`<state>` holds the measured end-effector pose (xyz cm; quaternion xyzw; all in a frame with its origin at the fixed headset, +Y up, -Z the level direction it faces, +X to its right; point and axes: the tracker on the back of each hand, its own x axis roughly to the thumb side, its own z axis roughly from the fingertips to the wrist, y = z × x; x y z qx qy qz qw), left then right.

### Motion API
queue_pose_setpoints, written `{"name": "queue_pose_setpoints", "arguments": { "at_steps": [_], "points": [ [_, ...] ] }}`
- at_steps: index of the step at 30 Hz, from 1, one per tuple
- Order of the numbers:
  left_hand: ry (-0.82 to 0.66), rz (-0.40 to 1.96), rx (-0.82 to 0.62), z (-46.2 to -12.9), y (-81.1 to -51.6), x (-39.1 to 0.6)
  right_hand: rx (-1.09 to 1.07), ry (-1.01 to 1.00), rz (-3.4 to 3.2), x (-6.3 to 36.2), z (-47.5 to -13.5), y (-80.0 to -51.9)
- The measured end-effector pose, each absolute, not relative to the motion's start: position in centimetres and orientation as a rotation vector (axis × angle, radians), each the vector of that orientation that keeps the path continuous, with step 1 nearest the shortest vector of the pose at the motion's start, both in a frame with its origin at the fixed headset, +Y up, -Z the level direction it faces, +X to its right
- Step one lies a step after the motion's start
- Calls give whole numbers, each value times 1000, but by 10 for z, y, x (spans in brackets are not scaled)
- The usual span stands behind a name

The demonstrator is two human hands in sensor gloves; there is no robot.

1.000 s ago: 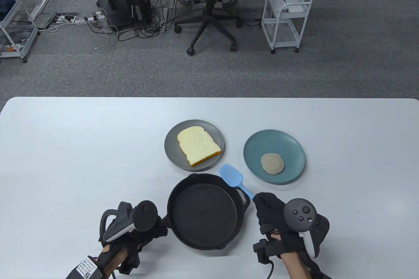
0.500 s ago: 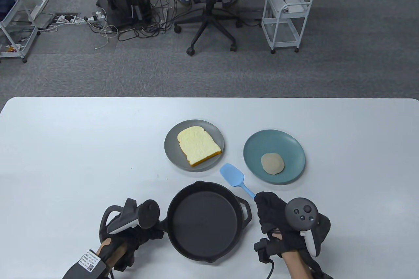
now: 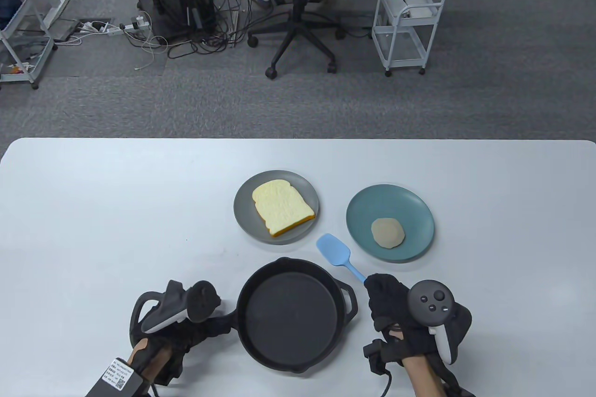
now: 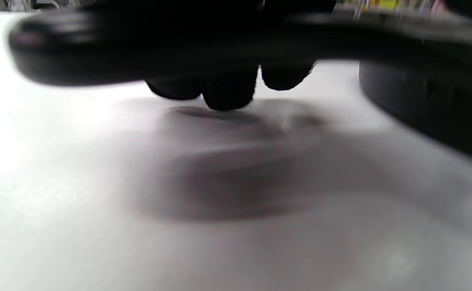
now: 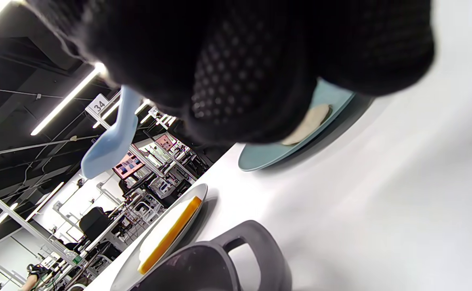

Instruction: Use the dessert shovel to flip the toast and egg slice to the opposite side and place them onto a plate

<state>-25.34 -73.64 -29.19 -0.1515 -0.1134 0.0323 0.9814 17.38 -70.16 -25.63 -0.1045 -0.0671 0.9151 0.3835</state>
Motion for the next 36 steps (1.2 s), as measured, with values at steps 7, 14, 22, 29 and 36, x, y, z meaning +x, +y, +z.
{"name": "queue_pose_setpoints", "arguments": {
  "at_steps": [7, 14, 22, 29, 36],
  "points": [
    [-164, 205, -57, -291, -711, -278, -272, -181, 2326, 175, -256, -701],
    [-153, 202, -91, -292, -714, -282, -346, -208, 2297, 185, -262, -701],
    [-165, 201, -114, -294, -718, -281, -624, -115, 2181, 197, -302, -720],
    [-164, 172, -131, -293, -719, -279, -790, 46, 2214, 194, -334, -752],
    [-163, 164, -140, -293, -720, -278, -818, 132, 2298, 189, -338, -763]
  ]
}}
